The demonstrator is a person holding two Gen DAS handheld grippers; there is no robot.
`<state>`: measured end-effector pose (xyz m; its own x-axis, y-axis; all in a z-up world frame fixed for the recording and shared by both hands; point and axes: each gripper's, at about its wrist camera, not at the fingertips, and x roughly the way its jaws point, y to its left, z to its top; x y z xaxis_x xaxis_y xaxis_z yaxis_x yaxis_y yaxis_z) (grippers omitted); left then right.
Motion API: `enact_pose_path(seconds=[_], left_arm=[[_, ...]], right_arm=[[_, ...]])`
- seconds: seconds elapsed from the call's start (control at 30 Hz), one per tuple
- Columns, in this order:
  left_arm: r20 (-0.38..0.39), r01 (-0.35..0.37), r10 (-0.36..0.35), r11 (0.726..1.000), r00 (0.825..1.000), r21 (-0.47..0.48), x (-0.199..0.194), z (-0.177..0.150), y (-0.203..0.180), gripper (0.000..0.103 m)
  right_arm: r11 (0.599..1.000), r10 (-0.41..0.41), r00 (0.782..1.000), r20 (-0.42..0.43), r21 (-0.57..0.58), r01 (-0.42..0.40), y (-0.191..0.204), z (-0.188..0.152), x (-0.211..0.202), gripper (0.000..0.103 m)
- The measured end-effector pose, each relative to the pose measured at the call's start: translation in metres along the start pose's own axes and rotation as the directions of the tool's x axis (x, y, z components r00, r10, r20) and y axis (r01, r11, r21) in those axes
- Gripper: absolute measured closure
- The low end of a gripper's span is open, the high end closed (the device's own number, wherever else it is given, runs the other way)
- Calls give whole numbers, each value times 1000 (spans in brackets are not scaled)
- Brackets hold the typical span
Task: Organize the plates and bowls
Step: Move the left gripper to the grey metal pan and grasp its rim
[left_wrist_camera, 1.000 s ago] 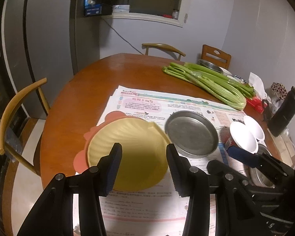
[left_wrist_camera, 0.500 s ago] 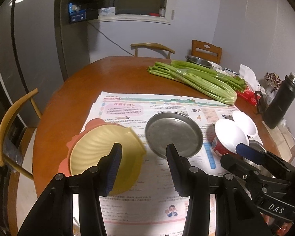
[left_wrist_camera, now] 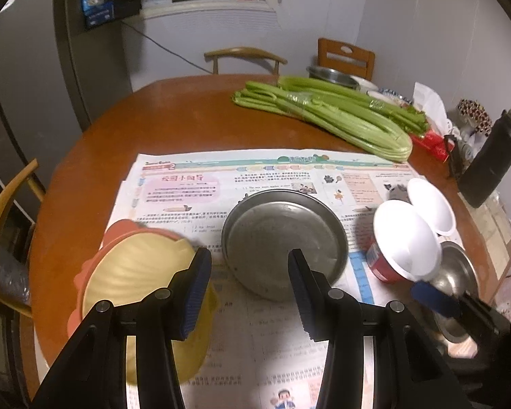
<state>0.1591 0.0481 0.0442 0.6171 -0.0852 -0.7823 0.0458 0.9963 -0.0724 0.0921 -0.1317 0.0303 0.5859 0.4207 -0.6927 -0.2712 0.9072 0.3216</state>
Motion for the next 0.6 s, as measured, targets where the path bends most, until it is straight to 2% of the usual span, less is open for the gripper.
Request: enact_pose_path(seconds=[0.23, 0.6], left_arm=[[-83, 33, -33, 999, 996, -8, 47, 13, 6, 55], [-134, 46, -43, 999, 990, 17, 94, 24, 8, 55]], right_arm=[[1000, -3, 999, -51, 2, 3, 2, -1, 31, 43], [998, -16, 996, -93, 58, 22, -5, 11, 65, 43]])
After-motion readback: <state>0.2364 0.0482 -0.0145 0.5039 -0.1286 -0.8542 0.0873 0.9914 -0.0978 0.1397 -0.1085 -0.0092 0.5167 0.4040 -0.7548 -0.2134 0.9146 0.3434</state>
